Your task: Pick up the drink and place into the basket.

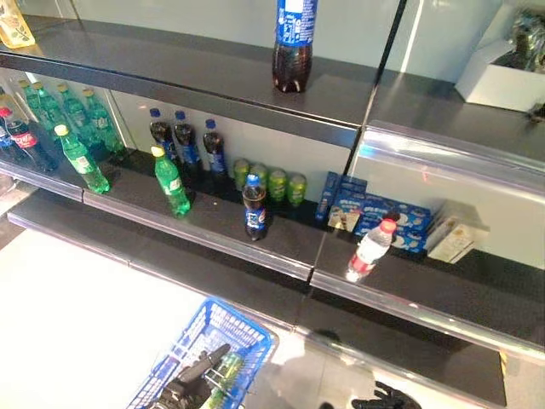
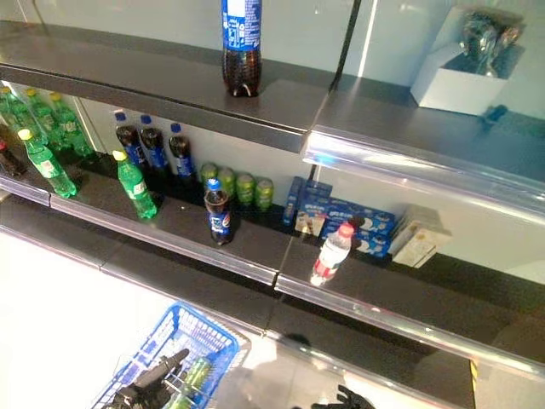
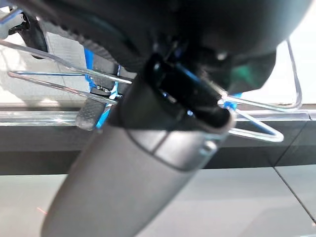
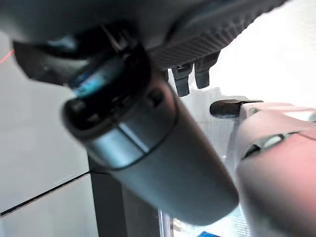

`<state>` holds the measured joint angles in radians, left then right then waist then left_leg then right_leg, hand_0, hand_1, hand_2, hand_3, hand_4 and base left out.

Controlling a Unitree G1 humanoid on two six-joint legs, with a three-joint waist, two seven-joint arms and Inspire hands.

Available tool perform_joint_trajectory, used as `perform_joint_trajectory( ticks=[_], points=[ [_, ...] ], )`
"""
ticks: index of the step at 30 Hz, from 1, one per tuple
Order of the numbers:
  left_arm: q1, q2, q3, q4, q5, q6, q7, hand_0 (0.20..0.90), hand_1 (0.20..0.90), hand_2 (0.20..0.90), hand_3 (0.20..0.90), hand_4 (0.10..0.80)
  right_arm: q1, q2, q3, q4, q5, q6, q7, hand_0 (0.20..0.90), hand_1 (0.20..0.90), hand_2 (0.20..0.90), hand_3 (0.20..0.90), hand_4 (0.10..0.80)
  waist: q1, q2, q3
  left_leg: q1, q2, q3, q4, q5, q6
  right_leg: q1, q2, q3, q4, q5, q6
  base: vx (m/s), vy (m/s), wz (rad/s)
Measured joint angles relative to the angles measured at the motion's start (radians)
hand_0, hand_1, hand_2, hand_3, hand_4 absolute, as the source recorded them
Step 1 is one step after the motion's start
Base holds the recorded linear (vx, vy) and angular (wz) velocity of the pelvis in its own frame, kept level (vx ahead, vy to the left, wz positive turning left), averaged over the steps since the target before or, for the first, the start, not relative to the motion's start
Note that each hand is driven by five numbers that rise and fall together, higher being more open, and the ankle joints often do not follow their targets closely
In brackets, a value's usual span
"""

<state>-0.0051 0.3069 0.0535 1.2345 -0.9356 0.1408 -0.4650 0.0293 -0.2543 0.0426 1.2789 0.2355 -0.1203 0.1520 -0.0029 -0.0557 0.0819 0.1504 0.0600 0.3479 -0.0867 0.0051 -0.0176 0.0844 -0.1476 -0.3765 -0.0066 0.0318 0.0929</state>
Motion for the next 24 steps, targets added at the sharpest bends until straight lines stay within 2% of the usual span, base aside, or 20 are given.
perform_joint_trajectory(
  ticks=[1,4,6,10,12,16,17,19,21,23,24],
  points=[
    [0.009,0.003,0.000,0.000,0.000,-0.002,0.000,0.300,0.300,0.300,0.200,0.100,0.006,-0.001,-0.001,-0.002,0.000,0.000,0.000,0.900,0.900,0.900,0.900,0.800,0.000,-0.008,-0.010,0.000,0.005,0.000,0.000,0.004,-0.006,0.001,0.007,-0.002,0.000,-0.004,-0.003,0.040,-0.061,0.03],
    [0.021,0.011,0.000,-0.001,0.000,-0.004,0.000,0.300,0.300,0.300,0.200,0.100,0.025,0.001,0.000,-0.018,-0.008,0.006,-0.001,0.900,0.900,0.900,0.900,0.800,-0.002,0.002,-0.010,-0.031,0.024,-0.013,0.039,0.006,-0.017,-0.013,0.019,0.001,0.015,-0.020,-0.015,-0.158,-0.015,0.10],
    [0.007,0.005,-0.005,-0.005,0.004,-0.005,-0.001,0.300,0.300,0.300,0.200,0.100,0.021,-0.006,-0.003,-0.019,-0.011,0.015,-0.003,0.900,0.900,0.900,0.900,0.800,-0.001,0.012,-0.001,-0.054,0.023,-0.023,0.072,0.001,-0.016,-0.027,0.016,0.000,0.021,-0.017,-0.023,-0.088,0.148,0.09],
    [0.002,-0.045,-0.017,-0.016,0.005,-0.002,-0.005,0.300,0.300,0.300,0.200,0.100,0.007,-0.043,-0.008,-0.018,-0.016,0.022,-0.005,0.900,0.900,0.900,0.900,0.800,-0.003,0.068,0.032,-0.045,0.023,-0.028,0.060,-0.001,-0.014,-0.021,0.009,0.002,0.021,-0.012,-0.025,0.011,0.220,0.00],
    [0.002,-0.053,-0.043,-0.026,0.008,0.004,-0.018,0.300,0.300,0.300,0.200,0.100,0.011,-0.056,-0.010,-0.013,-0.015,0.024,-0.008,0.900,0.900,0.900,0.900,0.800,-0.006,0.084,0.029,-0.045,0.022,-0.028,0.048,-0.004,-0.013,-0.021,0.006,0.003,0.022,-0.012,-0.024,0.078,0.255,0.02],
    [0.001,-0.055,-0.052,-0.029,0.029,0.022,-0.034,0.300,0.300,0.300,0.200,0.100,0.012,-0.059,-0.016,-0.014,-0.014,0.021,-0.015,0.900,0.900,0.900,0.900,0.800,-0.033,0.077,0.026,-0.021,0.004,-0.026,0.023,0.007,-0.005,-0.040,0.002,0.014,0.072,-0.027,-0.012,0.047,0.177,-0.07],
    [-0.005,-0.055,-0.053,-0.029,0.037,0.028,-0.034,0.300,0.300,0.300,0.200,0.100,0.009,-0.059,-0.016,-0.014,-0.013,0.016,-0.015,0.900,0.900,0.900,0.900,0.800,-0.037,0.060,0.039,-0.010,-0.003,-0.024,0.002,0.009,-0.001,-0.068,-0.007,0.034,0.126,-0.036,-0.004,-0.078,0.008,-0.31],
    [-0.020,-0.043,-0.052,-0.029,0.055,0.029,-0.034,0.300,0.300,0.300,0.200,0.100,-0.009,-0.053,-0.017,-0.018,-0.004,0.006,-0.014,0.900,0.900,0.900,0.900,0.800,-0.054,0.045,0.052,-0.006,0.005,-0.016,-0.006,0.013,0.006,-0.141,-0.032,0.054,0.254,-0.047,0.025,-0.073,-0.099,-0.21],
    [-0.029,-0.021,-0.053,-0.025,0.058,0.028,-0.034,0.300,0.300,0.300,0.200,0.100,-0.018,-0.041,-0.016,-0.019,-0.001,0.004,-0.014,0.900,0.900,0.900,0.900,0.800,-0.055,0.022,0.067,0.004,0.015,0.007,-0.002,0.008,0.020,-0.157,-0.051,0.051,0.281,-0.053,0.049,-0.075,-0.191,-0.20],
    [-0.035,-0.004,-0.055,-0.020,0.068,0.022,-0.034,0.300,0.300,0.300,0.200,0.100,-0.012,-0.028,-0.021,-0.009,0.004,0.004,-0.014,0.900,0.900,0.900,0.900,0.800,-0.052,-0.007,0.068,0.004,0.023,0.019,0.002,0.010,0.016,-0.157,-0.088,0.062,0.275,-0.051,0.066,-0.069,-0.234,-0.21],
    [-0.034,-0.003,-0.055,-0.014,0.068,0.009,-0.034,0.300,0.300,0.300,0.200,0.100,-0.012,-0.025,-0.036,-0.008,0.004,0.003,-0.015,0.900,0.900,0.900,0.900,0.800,-0.052,-0.012,0.069,0.000,0.028,0.021,0.002,0.008,0.017,-0.150,-0.101,0.071,0.243,-0.038,0.086,-0.023,-0.244,-0.21]
  ],
)
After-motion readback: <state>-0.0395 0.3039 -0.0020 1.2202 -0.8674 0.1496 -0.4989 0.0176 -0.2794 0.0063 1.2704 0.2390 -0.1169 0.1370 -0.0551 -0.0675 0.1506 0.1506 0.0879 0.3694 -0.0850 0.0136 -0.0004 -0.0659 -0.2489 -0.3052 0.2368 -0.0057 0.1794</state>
